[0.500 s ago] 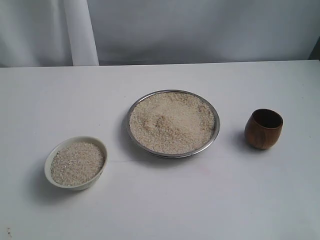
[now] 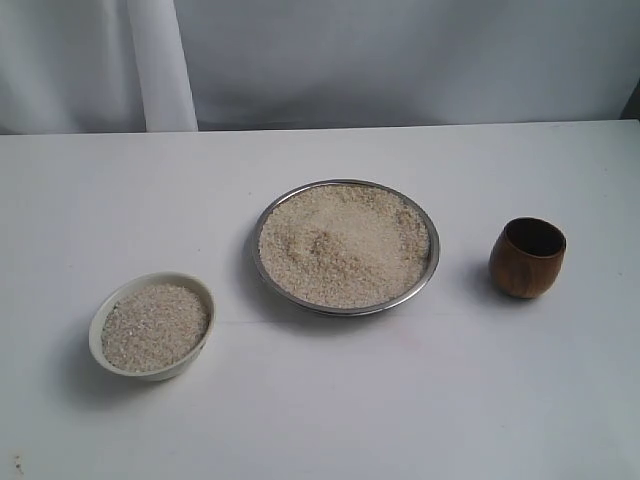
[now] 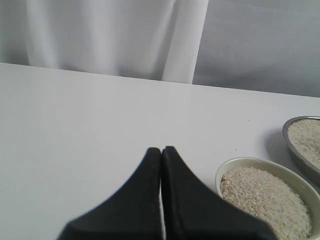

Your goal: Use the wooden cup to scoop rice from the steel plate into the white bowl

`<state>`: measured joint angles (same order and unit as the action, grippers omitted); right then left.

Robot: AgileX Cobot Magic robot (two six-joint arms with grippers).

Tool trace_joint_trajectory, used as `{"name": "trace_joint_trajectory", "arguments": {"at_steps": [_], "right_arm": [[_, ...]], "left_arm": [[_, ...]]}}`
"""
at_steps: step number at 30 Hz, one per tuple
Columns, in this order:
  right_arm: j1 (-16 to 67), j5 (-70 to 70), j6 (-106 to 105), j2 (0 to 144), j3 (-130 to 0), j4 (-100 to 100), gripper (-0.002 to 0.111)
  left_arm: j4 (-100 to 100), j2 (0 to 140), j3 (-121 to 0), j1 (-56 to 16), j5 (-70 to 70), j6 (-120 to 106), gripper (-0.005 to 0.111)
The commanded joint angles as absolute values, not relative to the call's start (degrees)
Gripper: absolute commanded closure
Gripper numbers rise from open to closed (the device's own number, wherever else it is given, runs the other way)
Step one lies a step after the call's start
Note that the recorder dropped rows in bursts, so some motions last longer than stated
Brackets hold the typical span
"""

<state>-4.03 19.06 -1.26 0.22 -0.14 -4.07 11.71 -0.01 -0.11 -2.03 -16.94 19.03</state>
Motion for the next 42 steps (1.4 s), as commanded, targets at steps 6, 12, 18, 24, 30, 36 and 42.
{"name": "trace_joint_trajectory", "arguments": {"at_steps": [6,12,18,24,30,36,42], "right_arm": [[-4.49,7.06,-1.24,0.00,0.00,-3.91,0.108],[-4.49,-3.26,-1.24,0.00,0.00,-3.91,0.108],[-4.49,-9.10,-1.24,0.00,0.00,-3.91,0.108],[-4.49,-8.82,-1.24,0.00,0.00,-3.91,0.108],[-4.49,-13.65,0.00,0.00,0.00,-3.08,0.108],[-4.49,-19.58,20.39,0.00,0.00,2.60,0.108],[-4.49,-5.97,21.05,3.05,-11.23,-0.46,0.108]], "left_arm": [[11.41,0.00,0.00,-2.33,-16.45,19.28,0.107],[11.41,0.00,0.00,-2.33,-16.45,19.28,0.107],[11.41,0.00,0.00,-2.33,-16.45,19.28,0.107],[11.41,0.00,0.00,-2.33,-16.45,19.28,0.107],[11.41,0.00,0.00,-2.33,-16.45,19.28,0.107],[11.41,0.00,0.00,-2.33,-16.45,19.28,0.107],[11.41,0.00,0.00,-2.33,-16.45,19.28,0.107]]}}
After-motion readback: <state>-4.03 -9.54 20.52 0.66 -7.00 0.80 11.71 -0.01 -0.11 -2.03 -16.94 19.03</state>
